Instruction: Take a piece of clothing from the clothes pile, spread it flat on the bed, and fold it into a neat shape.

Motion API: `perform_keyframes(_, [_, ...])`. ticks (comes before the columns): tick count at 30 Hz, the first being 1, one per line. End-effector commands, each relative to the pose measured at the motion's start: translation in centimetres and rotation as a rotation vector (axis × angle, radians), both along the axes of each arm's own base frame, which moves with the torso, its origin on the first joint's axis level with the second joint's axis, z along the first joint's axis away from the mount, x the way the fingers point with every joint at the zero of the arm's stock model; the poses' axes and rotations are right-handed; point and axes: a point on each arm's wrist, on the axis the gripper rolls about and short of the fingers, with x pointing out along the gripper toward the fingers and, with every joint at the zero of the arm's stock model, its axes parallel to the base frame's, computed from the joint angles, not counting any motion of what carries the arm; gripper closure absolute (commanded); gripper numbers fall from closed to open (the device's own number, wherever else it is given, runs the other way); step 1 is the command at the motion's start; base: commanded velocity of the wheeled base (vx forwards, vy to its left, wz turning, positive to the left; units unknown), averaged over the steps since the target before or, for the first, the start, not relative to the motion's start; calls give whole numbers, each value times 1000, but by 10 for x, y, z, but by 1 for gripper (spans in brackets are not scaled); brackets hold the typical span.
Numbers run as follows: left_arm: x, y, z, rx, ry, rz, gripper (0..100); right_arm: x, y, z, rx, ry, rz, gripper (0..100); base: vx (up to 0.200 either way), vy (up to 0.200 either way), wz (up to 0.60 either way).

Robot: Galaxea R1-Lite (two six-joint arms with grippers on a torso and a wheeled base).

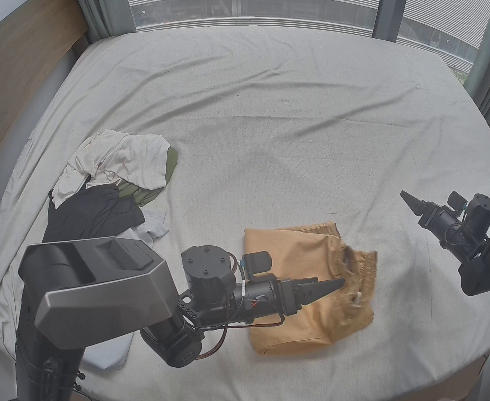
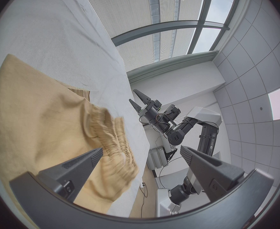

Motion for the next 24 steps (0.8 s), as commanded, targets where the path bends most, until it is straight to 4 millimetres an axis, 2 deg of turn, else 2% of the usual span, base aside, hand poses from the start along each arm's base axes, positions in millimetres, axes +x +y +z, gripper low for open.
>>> perform_keyframes(1, [0, 0, 2, -3, -3, 1, 0, 0, 0, 0, 0, -1, 1, 0, 0, 0, 0])
perform_keyframes(9, [3, 9, 4, -3, -7, 42, 0, -2, 2, -2, -1, 9, 7, 0, 0, 0, 0])
perform_keyframes(13, [1, 17, 14, -11, -16, 56, 0, -2, 3, -2, 0, 11, 10, 0, 0, 0, 0])
perform_keyframes(14, [-4, 29, 26, -13, -19, 71, 0, -2, 4, -2, -2, 12, 12, 0, 0, 0, 0])
perform_keyframes(15, [-7, 34, 32, -14, -20, 76, 0, -2, 4, -2, -2, 12, 12, 0, 0, 0, 0])
perform_keyframes(20, [-18, 56, 52, -20, -27, 107, 0, -3, 6, -4, -1, 19, 20, 0, 0, 0, 0])
perform_keyframes(24, [-16, 76, 66, -36, -51, 150, 0, -4, 6, -4, -1, 22, 20, 0, 0, 0, 0])
